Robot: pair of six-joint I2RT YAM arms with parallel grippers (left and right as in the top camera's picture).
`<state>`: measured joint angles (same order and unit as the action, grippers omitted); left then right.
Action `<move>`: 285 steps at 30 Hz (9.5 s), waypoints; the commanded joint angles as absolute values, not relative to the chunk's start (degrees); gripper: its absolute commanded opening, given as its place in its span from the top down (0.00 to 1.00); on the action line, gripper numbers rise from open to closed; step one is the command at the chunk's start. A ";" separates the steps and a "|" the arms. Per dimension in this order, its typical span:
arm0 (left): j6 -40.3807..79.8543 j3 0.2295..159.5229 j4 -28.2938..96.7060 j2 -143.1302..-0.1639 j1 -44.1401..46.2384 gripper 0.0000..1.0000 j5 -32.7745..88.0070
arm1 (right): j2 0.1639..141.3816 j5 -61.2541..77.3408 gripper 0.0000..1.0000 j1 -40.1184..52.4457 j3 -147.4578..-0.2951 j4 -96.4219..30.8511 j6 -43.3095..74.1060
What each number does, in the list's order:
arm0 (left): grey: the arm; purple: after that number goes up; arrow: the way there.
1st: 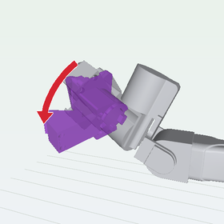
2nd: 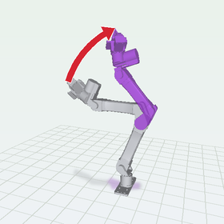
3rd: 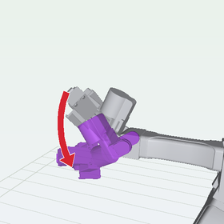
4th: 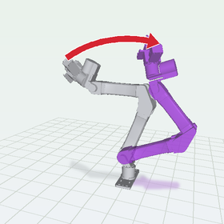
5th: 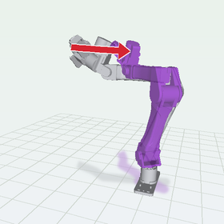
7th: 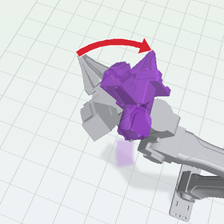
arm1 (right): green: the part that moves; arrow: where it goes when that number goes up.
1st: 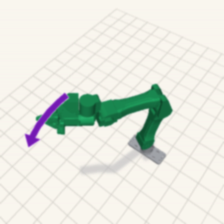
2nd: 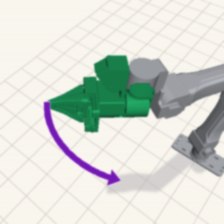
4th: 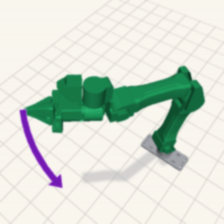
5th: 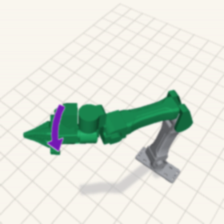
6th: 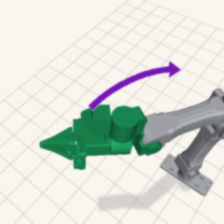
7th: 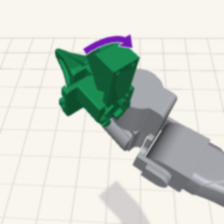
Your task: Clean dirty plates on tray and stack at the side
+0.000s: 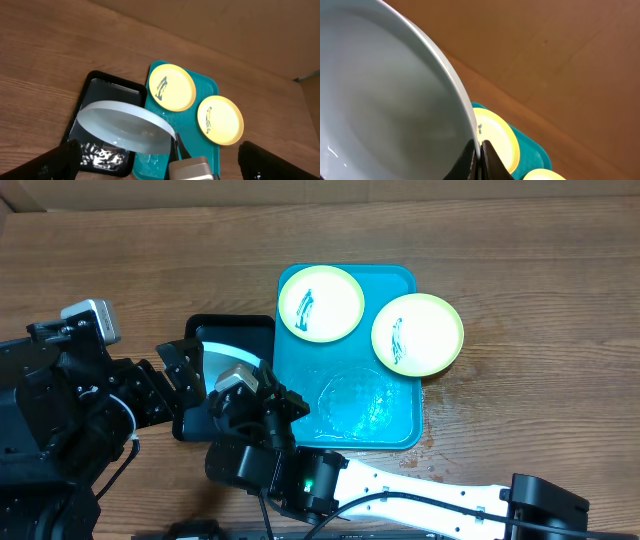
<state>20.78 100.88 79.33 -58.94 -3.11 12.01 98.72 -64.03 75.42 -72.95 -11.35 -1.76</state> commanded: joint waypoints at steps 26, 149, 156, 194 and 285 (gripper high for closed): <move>20.10 101.78 79.33 -58.87 -3.20 0.00 12.47 | 96.44 -66.41 0.96 75.53 -74.76 -9.87 -1.98; 7.97 99.61 90.87 -77.23 -3.18 0.21 8.97 | 93.67 2.28 0.96 25.23 -57.80 -42.98 32.86; 13.52 86.06 82.98 -78.37 -2.28 0.23 7.49 | 93.67 5.48 0.73 25.71 -57.30 -42.04 34.41; 19.00 69.89 55.92 -101.23 6.42 0.65 5.34 | 79.20 2.59 0.73 24.58 -59.70 -49.63 28.45; 28.03 69.91 37.63 -106.08 31.53 0.96 14.76 | 103.85 13.39 0.96 22.46 -59.13 -38.00 18.00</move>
